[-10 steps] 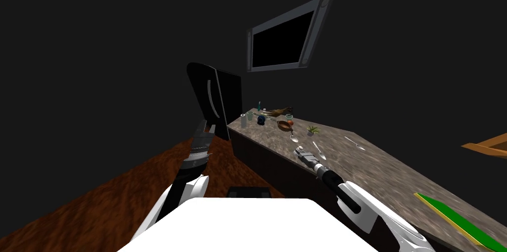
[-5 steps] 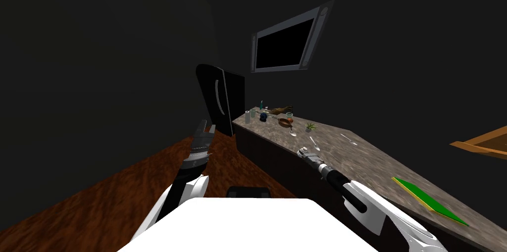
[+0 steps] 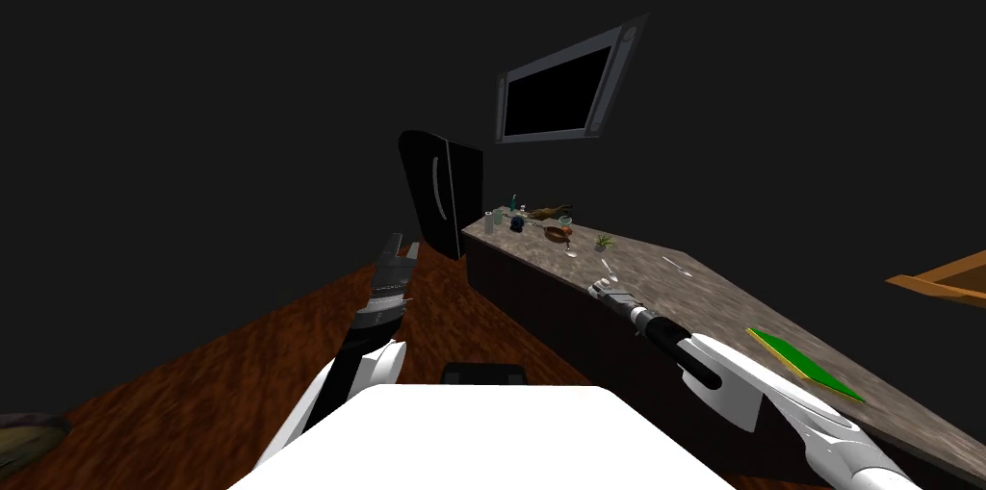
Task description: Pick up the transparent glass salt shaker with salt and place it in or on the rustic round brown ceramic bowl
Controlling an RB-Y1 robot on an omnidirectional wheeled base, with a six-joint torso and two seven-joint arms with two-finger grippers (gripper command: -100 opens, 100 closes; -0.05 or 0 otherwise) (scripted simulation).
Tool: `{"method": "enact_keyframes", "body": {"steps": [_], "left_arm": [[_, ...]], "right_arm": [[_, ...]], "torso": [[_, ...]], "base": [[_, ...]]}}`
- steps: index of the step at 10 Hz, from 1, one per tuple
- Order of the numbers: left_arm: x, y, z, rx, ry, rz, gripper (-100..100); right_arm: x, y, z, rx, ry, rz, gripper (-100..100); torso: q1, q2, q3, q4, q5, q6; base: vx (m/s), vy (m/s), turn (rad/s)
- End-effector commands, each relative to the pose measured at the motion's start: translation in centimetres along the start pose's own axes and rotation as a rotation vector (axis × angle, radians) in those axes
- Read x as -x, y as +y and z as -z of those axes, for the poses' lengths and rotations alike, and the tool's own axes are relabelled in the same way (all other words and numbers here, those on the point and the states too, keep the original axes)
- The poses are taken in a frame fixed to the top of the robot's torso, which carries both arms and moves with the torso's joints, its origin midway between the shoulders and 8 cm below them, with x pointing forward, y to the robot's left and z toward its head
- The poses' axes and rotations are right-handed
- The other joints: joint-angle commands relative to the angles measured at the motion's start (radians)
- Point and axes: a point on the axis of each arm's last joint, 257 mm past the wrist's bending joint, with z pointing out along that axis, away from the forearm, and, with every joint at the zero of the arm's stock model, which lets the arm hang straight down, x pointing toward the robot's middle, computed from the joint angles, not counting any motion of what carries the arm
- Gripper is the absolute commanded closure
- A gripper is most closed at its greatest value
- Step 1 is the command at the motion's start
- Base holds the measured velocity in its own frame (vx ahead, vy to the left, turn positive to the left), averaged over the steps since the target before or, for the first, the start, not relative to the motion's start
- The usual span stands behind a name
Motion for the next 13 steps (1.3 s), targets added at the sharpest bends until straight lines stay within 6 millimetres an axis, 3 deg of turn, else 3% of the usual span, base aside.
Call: {"method": "enact_keyframes", "body": {"steps": [1, 8, 10, 13], "left_arm": [[0.0, 0.0, 0.0, 0.0, 0.0, 0.0, 0], [0.0, 0.0, 0.0, 0.0, 0.0, 0.0, 0], [0.0, 0.0, 0.0, 0.0, 0.0, 0.0, 0], [0.0, 0.0, 0.0, 0.0, 0.0, -0.001, 0]], "right_arm": [[0.9, -2.3, -0.1, -0.035, 0.0, 0.008, 100], [6.3, -10.5, 0.1, -0.18, -0.018, 0.016, 100], [7.5, -13.0, 0.6, -0.235, -0.024, -0.001, 100], [7.5, -15.4, 1.4, -0.296, -0.022, -0.044, 100]], "torso": [[0.0, 0.0, 0.0, 0.0, 0.0, 0.0], [-0.002, -0.009, -0.005, -0.002, -0.001, -0.001], [-0.004, -0.013, -0.007, -0.002, -0.001, -0.001], [-0.011, -0.025, -0.014, -0.005, -0.003, -0.006]], "base": [[-0.195, 0.035, 0.114], [-0.095, 0.023, 0.146], [0.011, -0.038, 0.243], [0.127, -0.124, 0.344]]}}
